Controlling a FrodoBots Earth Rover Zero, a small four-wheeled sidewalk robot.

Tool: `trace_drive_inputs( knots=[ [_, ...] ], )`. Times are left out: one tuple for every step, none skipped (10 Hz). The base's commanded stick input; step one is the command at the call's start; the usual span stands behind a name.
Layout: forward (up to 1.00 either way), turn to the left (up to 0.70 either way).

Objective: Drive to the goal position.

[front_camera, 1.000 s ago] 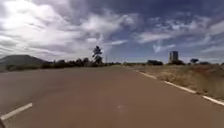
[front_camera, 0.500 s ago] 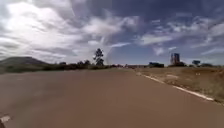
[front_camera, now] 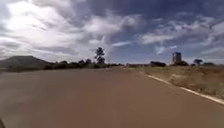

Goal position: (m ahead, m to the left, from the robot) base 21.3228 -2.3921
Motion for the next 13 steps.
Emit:
trace_drive_inputs(
  knots=[
    [1.0, 0.0],
    [1.0, 0.0],
    [1.0, 0.0],
    [1.0, 0.0],
    [1.0, 0.0],
    [1.0, 0.0],
    [1.0, 0.0],
    [1.0, 0.0],
    [0.97, -0.29],
    [0.97, -0.33],
    [0.97, -0.37],
    [0.97, -0.39],
    [0.97, -0.39]
  ],
)
